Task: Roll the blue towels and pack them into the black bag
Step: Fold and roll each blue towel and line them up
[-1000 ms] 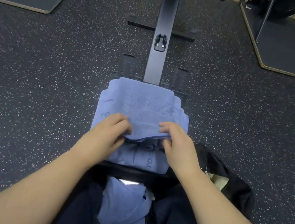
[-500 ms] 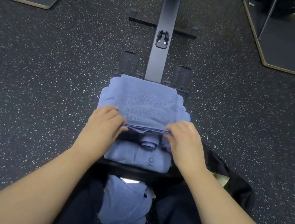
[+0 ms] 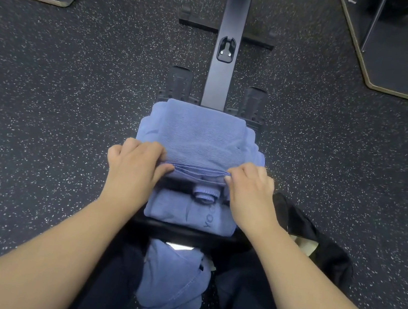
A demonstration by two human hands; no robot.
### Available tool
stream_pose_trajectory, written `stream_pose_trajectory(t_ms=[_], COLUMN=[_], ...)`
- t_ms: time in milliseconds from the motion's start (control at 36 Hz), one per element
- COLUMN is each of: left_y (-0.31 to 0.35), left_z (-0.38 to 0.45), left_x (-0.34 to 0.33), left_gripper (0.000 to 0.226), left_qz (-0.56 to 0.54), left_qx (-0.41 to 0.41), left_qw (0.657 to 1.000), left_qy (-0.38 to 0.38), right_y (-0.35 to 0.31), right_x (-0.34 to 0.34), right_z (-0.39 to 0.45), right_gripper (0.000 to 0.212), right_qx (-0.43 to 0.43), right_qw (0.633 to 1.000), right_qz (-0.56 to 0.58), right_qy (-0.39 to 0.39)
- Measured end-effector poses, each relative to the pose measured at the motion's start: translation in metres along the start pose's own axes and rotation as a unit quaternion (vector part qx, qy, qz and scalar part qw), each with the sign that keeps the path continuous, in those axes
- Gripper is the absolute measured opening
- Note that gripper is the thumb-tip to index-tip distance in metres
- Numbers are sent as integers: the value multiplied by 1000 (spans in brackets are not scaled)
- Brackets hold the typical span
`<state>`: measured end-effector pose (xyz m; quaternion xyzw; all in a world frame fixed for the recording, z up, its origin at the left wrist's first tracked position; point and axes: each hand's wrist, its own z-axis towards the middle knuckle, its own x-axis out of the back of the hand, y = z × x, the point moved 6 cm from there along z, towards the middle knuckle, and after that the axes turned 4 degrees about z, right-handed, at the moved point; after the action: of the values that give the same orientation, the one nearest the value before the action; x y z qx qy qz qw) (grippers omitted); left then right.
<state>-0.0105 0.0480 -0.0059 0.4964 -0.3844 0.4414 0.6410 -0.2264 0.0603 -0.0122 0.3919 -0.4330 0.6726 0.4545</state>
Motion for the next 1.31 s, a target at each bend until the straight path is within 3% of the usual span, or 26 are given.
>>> stream_pose_trajectory(t_ms=[83, 194, 306, 389, 500, 667, 861, 1000, 1167, 1250, 1306], left_y=[3, 13, 20, 20, 19, 19, 15, 12, 11, 10, 10], left_z=[1, -1, -4, -4, -4, -5, -1, 0, 2, 3, 4], left_x=[3, 8, 6, 3, -4, -9, -10, -8, -7, -6, -6], left_gripper=[27, 12, 19, 23, 22, 28, 24, 25, 26, 26, 26], left_qz=[25, 34, 37, 34, 33, 43, 68, 69, 56, 53, 51], left_qx=[-35, -110, -148, -144, -124, -144, -130, -130, -136, -132, -130], left_qw=[999, 991, 986, 987, 991, 988, 988, 988, 988, 989, 989], left_qy=[17, 64, 63, 57, 27, 36, 56, 50, 49, 50, 53], right_y=[-2, -5, -15, -22, -22, -29, -25, -22, -19, -25, -30], right_x=[2, 12, 14, 5, -2, -2, -9, -6, -6, 3, -1], right_z=[2, 3, 3, -1, -1, -5, -4, -1, 7, 12, 11], right_gripper=[11, 25, 10, 11, 19, 13, 42, 25, 32, 17, 13], right_qx=[-4, -18, 52, 93, 71, 39, 32, 30, 13, 48, 85], right_qw=[1000, 998, 993, 990, 991, 999, 998, 999, 998, 994, 991], right_qz=[-14, -17, 11, 75, 102, -13, -42, -9, -5, 27, 84], right_qy=[26, 66, 102, 71, 48, 20, 14, 41, 57, 91, 63])
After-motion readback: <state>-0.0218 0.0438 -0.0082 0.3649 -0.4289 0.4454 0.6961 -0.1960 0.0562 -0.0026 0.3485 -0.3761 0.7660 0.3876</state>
